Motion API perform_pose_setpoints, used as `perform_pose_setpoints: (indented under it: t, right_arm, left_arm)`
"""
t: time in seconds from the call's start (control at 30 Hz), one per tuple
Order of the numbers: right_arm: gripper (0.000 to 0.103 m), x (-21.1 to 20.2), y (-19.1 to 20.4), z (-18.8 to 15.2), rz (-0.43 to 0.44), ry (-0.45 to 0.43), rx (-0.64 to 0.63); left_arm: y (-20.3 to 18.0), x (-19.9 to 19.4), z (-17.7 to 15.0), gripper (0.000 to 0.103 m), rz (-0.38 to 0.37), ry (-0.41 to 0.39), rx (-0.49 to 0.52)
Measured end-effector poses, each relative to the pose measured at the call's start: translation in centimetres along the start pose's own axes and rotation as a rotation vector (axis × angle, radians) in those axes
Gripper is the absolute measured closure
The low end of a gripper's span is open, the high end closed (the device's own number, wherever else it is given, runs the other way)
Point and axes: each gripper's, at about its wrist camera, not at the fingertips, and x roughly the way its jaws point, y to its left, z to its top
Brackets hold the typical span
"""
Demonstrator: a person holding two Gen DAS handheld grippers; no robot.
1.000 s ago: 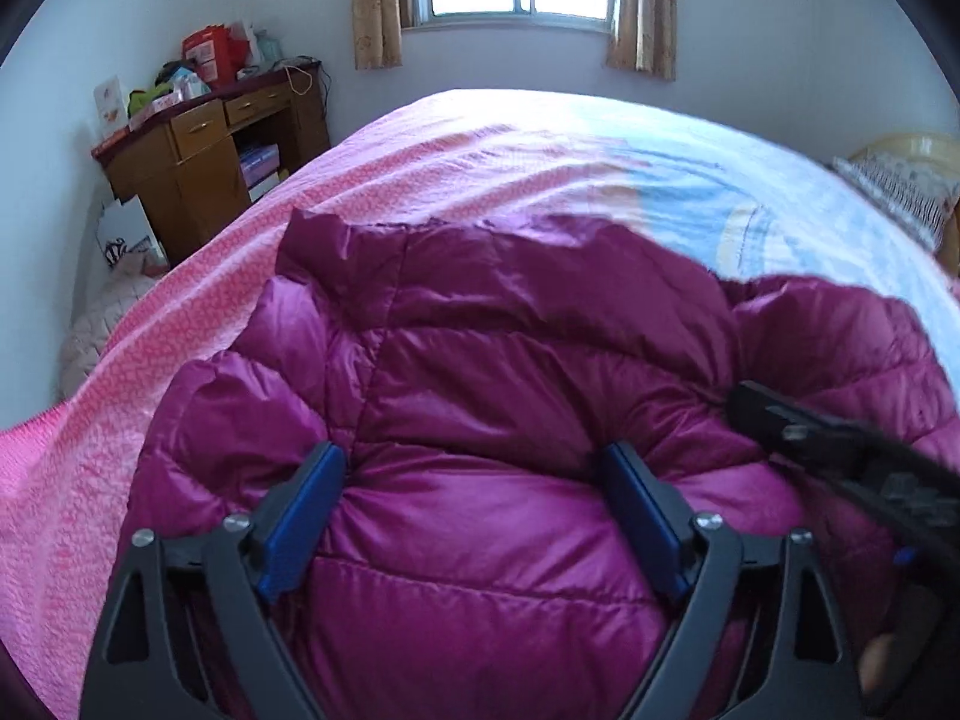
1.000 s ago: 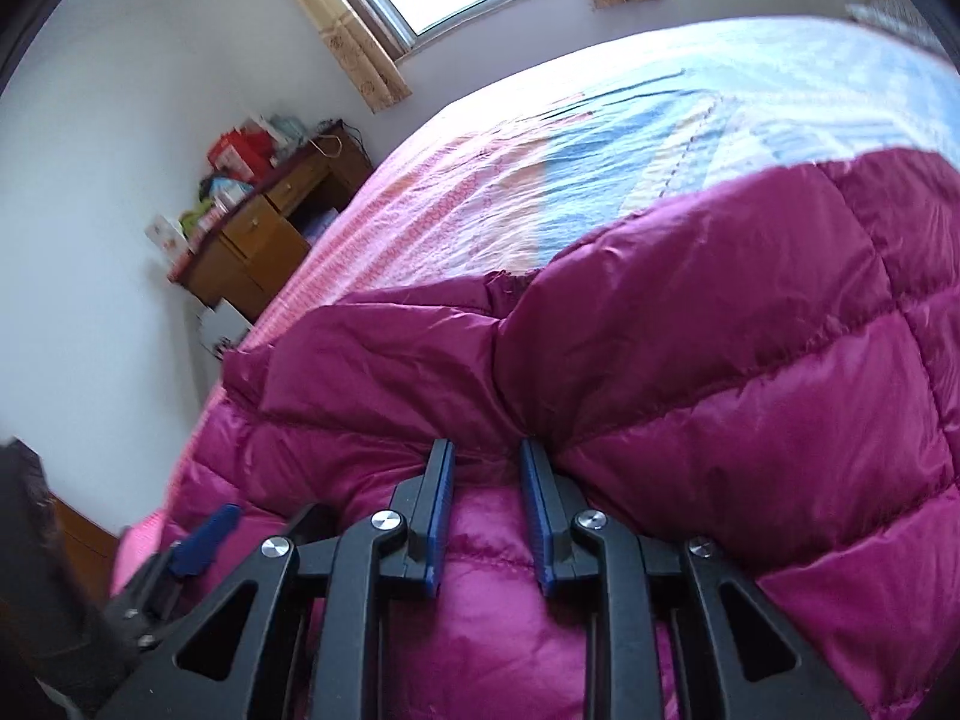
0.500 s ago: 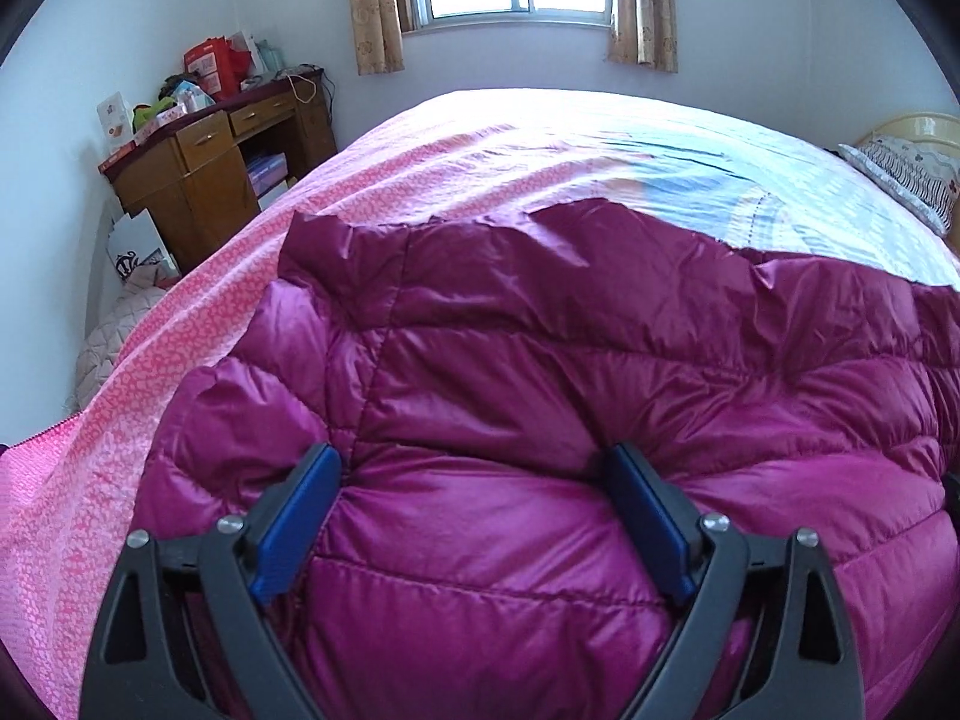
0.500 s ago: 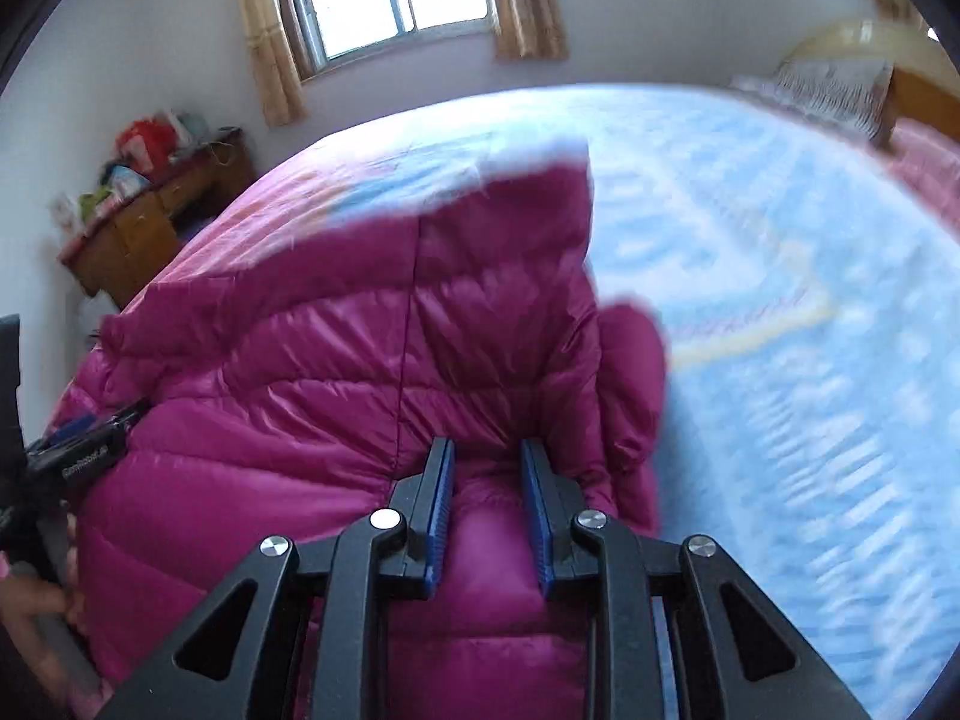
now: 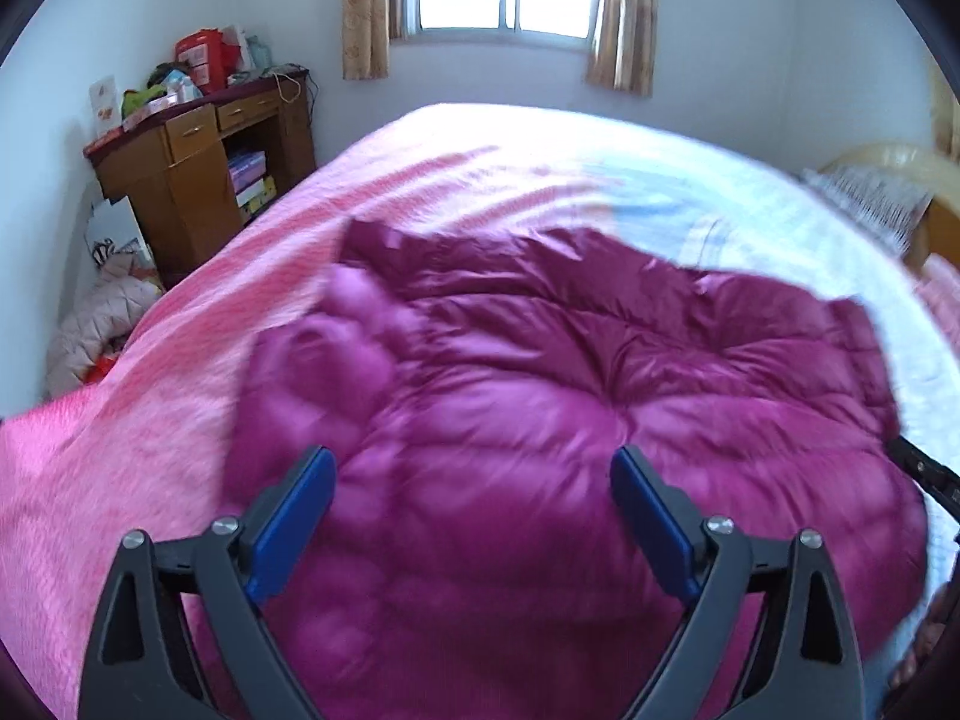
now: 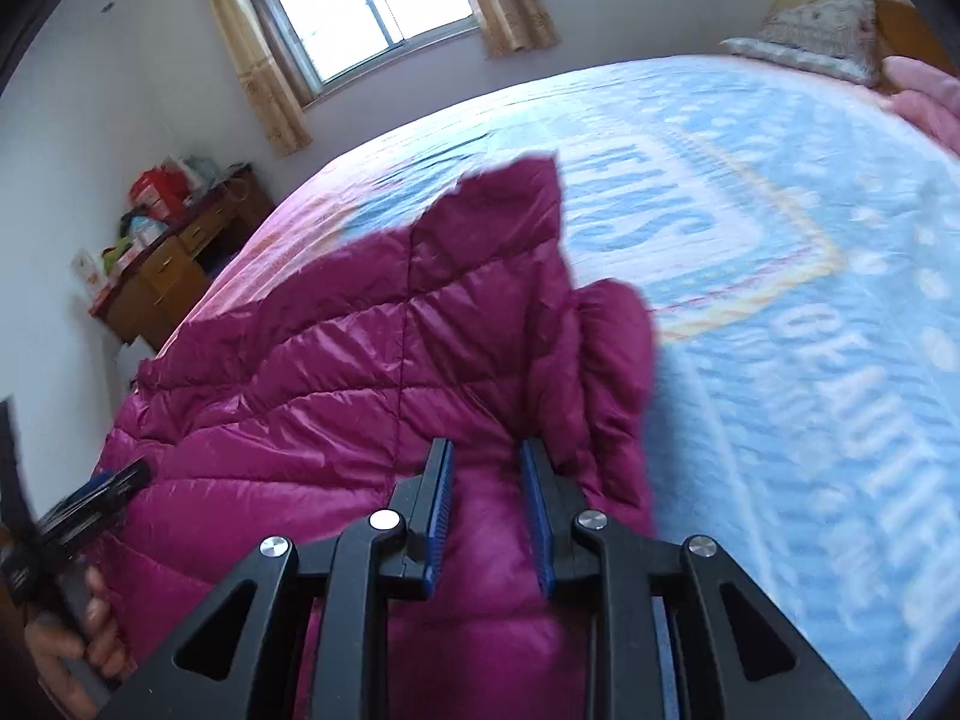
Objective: Fold large clothes
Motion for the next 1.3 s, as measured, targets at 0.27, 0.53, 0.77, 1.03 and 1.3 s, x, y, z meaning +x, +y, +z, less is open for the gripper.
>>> perform_pose_setpoints:
  t: [0.27,0.53,0.77,1.03,1.3]
  right_arm:
    - [0.079,-4.5,14.0,-3.4,0.231,-0.043,-0.263]
    - [0.08,2.2,17.1,-7.4,0.242,0.12,-0.222]
    - [0.08,2.9,16.9,-7.2,0.239,0.123,-0.225]
    - [0.08,2.9,16.0,-7.1,0.279,0.134,-0.187]
    - [0.08,3.3,13.8,-7.0,0.352,0.152,-0.111]
  left_arm:
    - [6.5,-3.6,-4.6,0.003,0.069,-0.049,-0.238]
    - [8.0,-2.8,-7.6,0.002,-0.005,-0.026,-0.439]
    - [5.7,-2.5,-7.4,0.001,-0.064,-0.049,-0.413]
    - [5.6,-1.7,-5.2,0.069,-0.17,-0.087,-0.459]
    - [-0.1,-6.5,-1.4,0.084,-0.198,-0.229,-0.196]
